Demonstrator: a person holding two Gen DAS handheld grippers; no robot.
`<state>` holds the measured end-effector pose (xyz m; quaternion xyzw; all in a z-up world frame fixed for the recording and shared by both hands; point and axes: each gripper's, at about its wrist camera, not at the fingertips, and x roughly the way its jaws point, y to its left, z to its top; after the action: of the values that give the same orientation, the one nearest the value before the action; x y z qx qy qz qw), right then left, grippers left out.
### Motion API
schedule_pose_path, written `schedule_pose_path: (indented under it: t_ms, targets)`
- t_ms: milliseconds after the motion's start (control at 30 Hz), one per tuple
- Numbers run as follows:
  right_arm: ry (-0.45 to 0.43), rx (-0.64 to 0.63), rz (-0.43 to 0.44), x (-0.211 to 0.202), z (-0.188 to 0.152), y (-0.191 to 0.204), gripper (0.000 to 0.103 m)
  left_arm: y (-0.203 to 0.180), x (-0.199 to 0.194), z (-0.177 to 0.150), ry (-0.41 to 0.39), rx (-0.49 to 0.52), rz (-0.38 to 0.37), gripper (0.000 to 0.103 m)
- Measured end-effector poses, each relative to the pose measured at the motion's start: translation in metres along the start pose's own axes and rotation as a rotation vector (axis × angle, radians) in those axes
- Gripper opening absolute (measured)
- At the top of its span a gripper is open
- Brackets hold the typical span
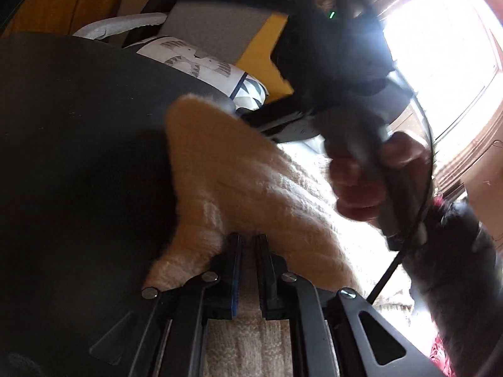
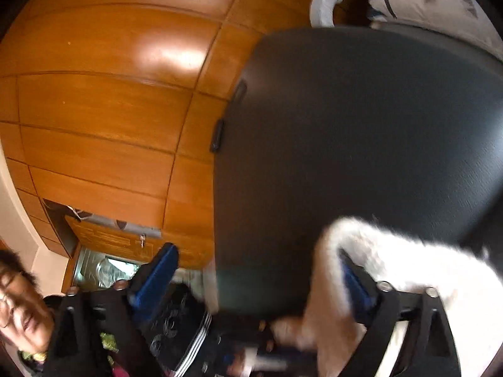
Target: Fold clothes
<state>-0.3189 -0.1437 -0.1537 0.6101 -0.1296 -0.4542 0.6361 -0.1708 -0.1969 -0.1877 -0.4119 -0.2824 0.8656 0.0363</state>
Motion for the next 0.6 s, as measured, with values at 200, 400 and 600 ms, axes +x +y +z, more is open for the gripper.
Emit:
schedule_pose_path:
  t_ms: [200,400,600]
  targets:
    - [-0.236,0.063,-0.022,-0.042,-0.023,0.004,0.097,-0.005,-0.010,0.001,0.017,0.007,-0.022,0.011]
    - [-0.358,0.044,-0.216,-0.119,-0.111,0.042,0.100,-0.021,-0.024,0.032,-0.064,0.074,0.001,0.015]
    - [-0.480,0.181,-0.512,-0.197,-0.261,0.028,0.100,-0.057,0.011,0.044,-0.003,0.223,0.017,0.016]
